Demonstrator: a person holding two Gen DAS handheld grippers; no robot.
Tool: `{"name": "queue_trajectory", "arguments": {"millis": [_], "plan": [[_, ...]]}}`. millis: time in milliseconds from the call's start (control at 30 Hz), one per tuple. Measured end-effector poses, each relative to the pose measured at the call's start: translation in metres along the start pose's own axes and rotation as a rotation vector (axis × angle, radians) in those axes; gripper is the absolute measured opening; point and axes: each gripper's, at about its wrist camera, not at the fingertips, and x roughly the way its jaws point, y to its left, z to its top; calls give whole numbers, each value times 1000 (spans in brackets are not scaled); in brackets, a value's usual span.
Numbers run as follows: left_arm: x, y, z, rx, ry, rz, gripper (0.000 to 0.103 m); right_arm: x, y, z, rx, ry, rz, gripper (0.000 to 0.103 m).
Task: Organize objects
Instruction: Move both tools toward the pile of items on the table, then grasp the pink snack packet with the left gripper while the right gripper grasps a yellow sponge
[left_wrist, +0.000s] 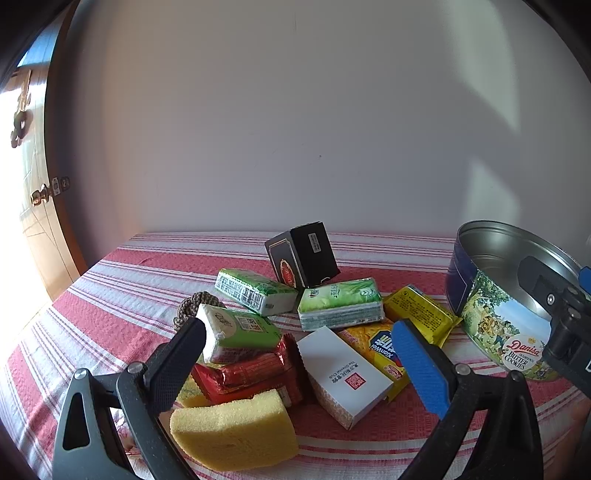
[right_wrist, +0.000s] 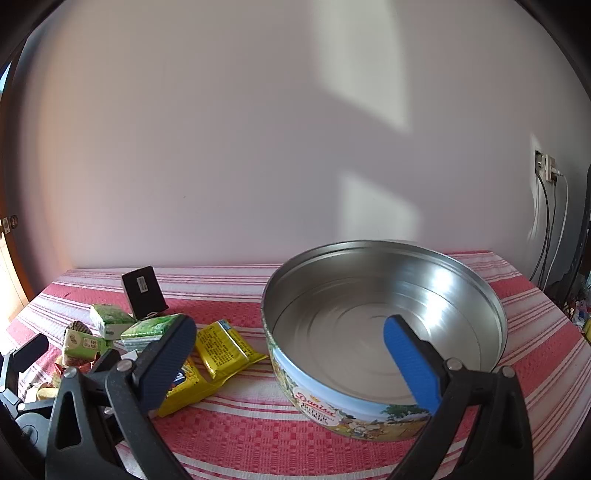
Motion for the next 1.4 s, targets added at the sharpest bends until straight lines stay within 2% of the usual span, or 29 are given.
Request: {"name": "queue_trajectory", "arguments": {"millis": [600, 900, 1133, 1267, 1400], "plan": [[3, 7, 2, -37, 26, 2, 102, 1, 2, -2, -3, -6, 16, 103], [-11, 13, -2, -66, -5, 29, 102, -1, 5, -2, -11, -15, 37, 103], [-18, 41, -16, -160, 101, 68, 102, -10, 14, -3, -50, -44, 54, 102], [-17, 77, -27, -206, 168, 146, 102, -14, 20, -3, -76, -57, 71, 103], [-9, 114, -31, -315, 206, 152, 102, -16, 29, -5, -117, -53, 98, 102]]}}
